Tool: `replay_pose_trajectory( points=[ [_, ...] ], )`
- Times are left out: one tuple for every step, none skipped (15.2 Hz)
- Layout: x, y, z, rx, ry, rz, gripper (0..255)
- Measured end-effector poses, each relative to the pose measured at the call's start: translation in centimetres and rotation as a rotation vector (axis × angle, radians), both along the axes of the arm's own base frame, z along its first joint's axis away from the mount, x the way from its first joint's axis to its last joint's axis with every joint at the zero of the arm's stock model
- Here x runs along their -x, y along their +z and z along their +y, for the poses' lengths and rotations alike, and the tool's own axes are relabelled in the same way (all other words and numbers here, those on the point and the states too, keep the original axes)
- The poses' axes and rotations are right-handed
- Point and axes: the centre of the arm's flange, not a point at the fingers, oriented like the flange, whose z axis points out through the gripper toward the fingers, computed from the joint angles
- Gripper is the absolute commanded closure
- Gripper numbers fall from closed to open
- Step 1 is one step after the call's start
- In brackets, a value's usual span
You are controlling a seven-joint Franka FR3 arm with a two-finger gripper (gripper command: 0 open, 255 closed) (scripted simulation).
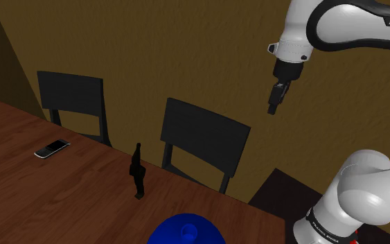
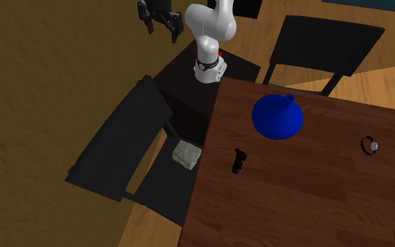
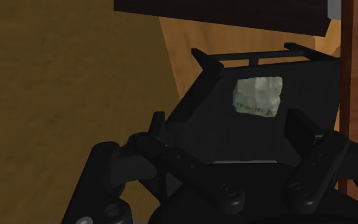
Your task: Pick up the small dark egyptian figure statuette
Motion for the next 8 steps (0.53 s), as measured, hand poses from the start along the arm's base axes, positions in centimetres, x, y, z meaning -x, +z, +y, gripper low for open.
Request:
replay_pose_trajectory(
  points=[
    [0.0,0.0,0.0,0.0,0.0,0.0,0],
    [-0.3,-0.2,0.6,-0.001,0.003,-0.001,0],
    [-0.7,-0.4,1.3,-0.004,0.008,-0.003,0],
    [-1.1,-0.7,2.1,-0.006,0.014,-0.005,0],
    [-1.6,-1.1,3.0,-0.009,0.02,-0.008,0],
    [-2.4,-1.3,4.3,-0.012,0.027,-0.011,0],
    [-2.8,-1.8,5.4,-0.016,0.033,-0.013,0],
    [-3.3,-2.5,6.7,-0.019,0.039,-0.015,0]
  ],
)
